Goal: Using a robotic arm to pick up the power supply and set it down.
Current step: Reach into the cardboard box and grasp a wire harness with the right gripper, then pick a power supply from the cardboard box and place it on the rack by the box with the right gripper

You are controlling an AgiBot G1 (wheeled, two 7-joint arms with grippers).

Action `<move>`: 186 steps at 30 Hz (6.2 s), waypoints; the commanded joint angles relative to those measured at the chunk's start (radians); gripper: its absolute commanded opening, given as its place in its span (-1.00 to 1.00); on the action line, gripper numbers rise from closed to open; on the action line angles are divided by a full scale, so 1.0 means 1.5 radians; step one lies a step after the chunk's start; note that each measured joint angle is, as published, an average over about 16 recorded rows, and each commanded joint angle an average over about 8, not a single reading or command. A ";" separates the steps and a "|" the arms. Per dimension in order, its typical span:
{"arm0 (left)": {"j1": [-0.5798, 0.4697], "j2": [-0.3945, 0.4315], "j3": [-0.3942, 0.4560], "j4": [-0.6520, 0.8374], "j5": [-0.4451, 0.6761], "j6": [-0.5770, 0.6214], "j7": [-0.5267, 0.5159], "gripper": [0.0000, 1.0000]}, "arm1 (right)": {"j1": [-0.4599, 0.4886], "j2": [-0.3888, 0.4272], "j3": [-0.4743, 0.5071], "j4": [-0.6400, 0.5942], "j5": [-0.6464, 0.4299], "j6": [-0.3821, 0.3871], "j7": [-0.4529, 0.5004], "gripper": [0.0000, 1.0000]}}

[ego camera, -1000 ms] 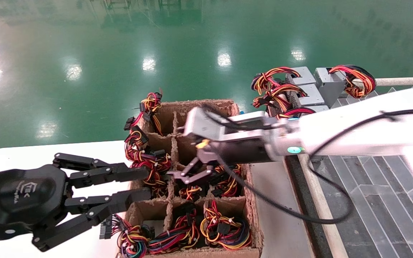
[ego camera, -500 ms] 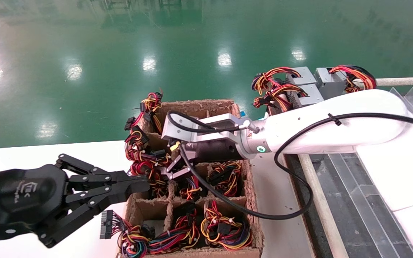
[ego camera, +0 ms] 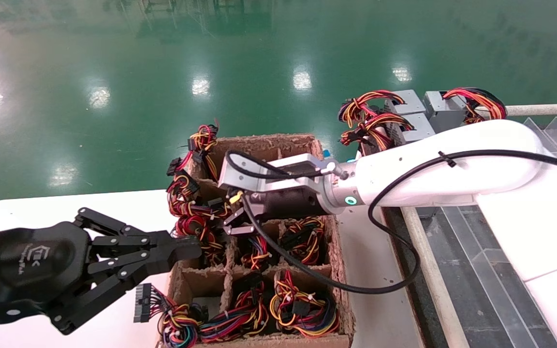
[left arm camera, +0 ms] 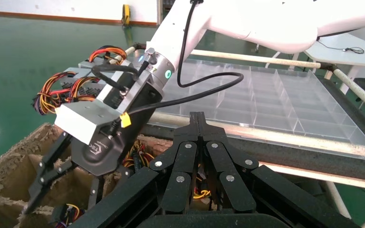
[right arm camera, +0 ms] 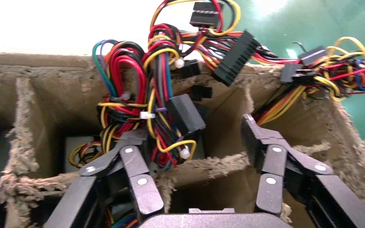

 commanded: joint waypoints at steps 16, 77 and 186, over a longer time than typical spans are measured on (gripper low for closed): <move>0.000 0.000 0.000 0.000 0.000 0.000 0.000 -1.00 | 0.013 -0.009 -0.006 -0.026 0.002 -0.016 -0.025 -1.00; 0.000 0.000 0.000 0.000 0.000 0.000 0.000 -1.00 | 0.323 0.212 0.078 0.298 -0.039 -0.132 0.134 -1.00; 0.000 0.000 0.000 0.000 0.000 0.000 0.000 -1.00 | 0.141 0.234 -0.081 0.046 -0.376 0.199 0.349 -0.30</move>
